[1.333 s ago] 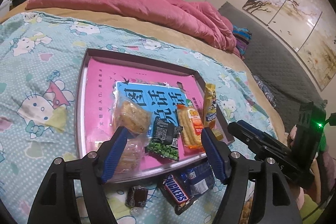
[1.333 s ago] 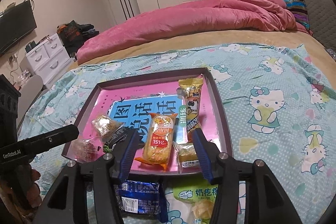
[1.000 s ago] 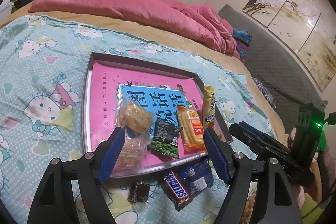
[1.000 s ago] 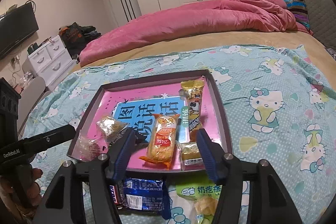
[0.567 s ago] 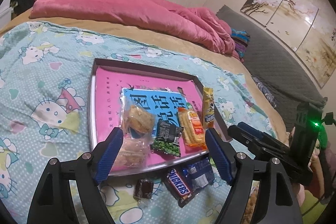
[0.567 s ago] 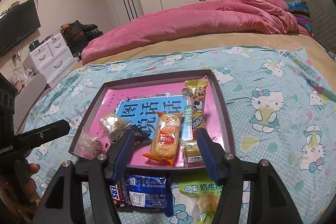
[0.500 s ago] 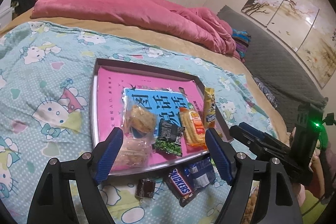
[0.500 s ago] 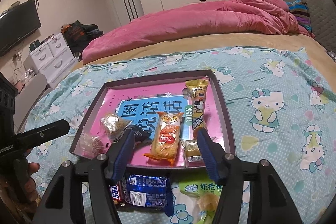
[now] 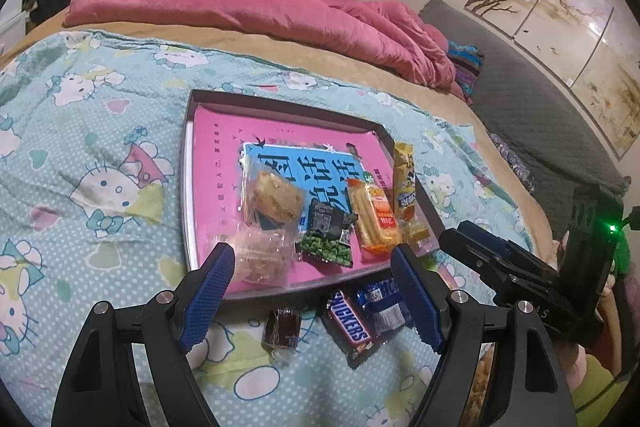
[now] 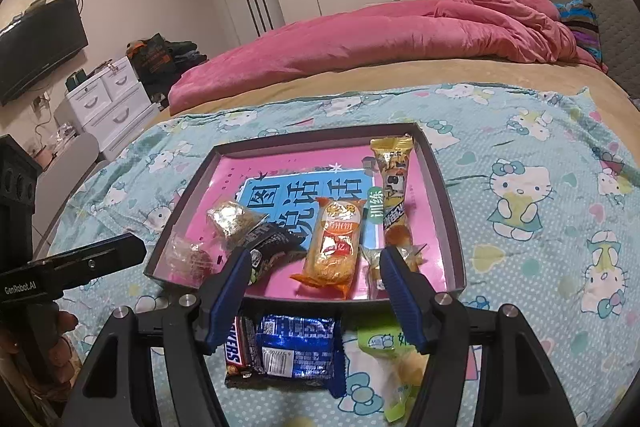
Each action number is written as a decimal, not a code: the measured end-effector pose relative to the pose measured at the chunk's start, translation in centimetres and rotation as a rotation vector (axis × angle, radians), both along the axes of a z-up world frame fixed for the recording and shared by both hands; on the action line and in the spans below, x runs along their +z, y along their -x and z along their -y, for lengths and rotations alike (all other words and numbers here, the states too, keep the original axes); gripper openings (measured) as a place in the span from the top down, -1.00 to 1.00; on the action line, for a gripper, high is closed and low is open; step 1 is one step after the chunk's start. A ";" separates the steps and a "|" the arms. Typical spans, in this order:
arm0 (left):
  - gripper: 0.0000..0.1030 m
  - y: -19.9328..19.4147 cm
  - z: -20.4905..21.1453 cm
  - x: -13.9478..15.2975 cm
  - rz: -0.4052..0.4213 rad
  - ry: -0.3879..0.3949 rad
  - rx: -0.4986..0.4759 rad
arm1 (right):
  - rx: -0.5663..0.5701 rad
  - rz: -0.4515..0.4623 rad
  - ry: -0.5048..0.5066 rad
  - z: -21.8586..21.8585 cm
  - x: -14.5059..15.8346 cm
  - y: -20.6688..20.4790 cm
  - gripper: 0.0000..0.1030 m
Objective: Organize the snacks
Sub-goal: 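Move the right tool to the blue biscuit pack while the left tool approaches the Snickers bar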
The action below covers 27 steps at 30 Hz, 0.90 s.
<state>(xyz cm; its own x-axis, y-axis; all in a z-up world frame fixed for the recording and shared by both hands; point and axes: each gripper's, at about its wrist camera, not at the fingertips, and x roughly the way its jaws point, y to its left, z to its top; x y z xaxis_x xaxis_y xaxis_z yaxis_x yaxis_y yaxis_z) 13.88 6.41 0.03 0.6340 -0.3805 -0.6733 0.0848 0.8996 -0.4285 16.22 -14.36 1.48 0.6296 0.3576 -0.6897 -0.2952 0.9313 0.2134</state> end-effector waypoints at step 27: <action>-0.58 1.9 0.6 -2.2 -0.096 -0.126 -0.009 | 0.050 -0.092 0.052 -1.4 -3.3 1.7 -0.33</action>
